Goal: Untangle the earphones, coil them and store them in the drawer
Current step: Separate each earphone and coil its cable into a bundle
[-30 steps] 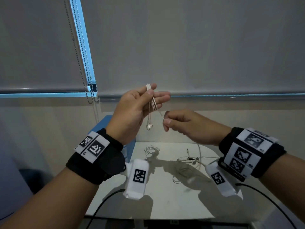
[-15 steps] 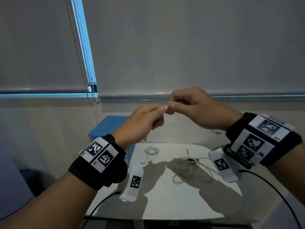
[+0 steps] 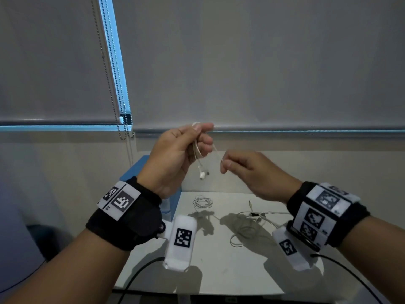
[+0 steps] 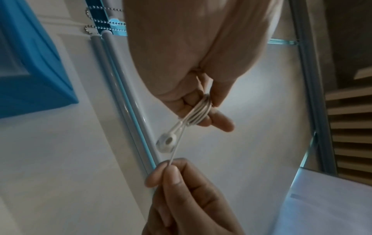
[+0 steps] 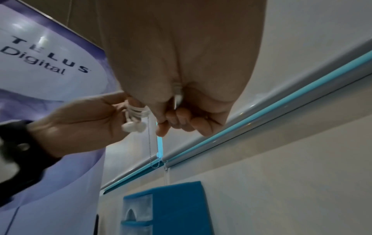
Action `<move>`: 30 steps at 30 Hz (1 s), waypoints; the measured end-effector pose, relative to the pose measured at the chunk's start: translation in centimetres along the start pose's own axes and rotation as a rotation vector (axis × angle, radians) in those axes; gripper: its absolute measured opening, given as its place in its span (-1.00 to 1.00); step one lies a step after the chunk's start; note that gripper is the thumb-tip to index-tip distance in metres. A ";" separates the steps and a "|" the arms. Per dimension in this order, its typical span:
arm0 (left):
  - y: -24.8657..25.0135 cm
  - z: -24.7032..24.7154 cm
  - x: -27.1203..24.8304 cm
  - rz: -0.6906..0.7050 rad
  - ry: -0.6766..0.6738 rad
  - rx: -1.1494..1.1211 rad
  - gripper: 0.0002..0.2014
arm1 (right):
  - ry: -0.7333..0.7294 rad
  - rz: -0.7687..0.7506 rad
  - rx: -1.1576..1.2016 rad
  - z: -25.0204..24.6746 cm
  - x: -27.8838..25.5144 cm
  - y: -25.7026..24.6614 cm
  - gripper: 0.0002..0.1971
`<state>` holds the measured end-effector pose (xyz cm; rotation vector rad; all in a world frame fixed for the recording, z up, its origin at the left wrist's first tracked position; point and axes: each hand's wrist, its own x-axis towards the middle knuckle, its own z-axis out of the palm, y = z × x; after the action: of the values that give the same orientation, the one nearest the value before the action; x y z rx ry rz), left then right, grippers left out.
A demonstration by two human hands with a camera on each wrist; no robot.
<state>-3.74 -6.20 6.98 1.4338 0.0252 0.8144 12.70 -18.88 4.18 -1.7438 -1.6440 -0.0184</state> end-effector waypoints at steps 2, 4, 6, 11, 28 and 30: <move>-0.2 -0.1 0.1 0.004 0.082 -0.037 -0.68 | -0.063 -0.022 -0.051 0.8 -0.4 -0.5 -0.76; -0.4 -0.3 0.2 0.009 0.149 -0.018 -0.72 | -0.141 -0.071 -0.145 1.0 -0.6 -1.5 -0.78; -0.8 -0.3 0.2 0.017 0.165 0.091 -0.77 | -0.215 -0.139 -0.250 0.8 -0.5 -2.5 -0.80; -1.7 0.3 -0.4 0.034 0.022 0.521 -0.76 | -0.200 -0.252 -0.402 -1.3 0.4 -4.9 -0.81; 0.1 0.4 0.8 -0.076 -0.078 0.620 -0.65 | 0.222 -0.441 -0.678 -2.6 1.6 -3.8 -0.80; -0.1 0.4 0.9 -0.068 -0.054 0.575 -0.62 | 0.284 -0.425 -0.628 -2.6 1.8 -3.4 -0.77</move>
<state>-2.81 -6.04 7.35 1.9832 0.2849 0.7416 11.24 -18.90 8.59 -1.6668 -1.8724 -1.0280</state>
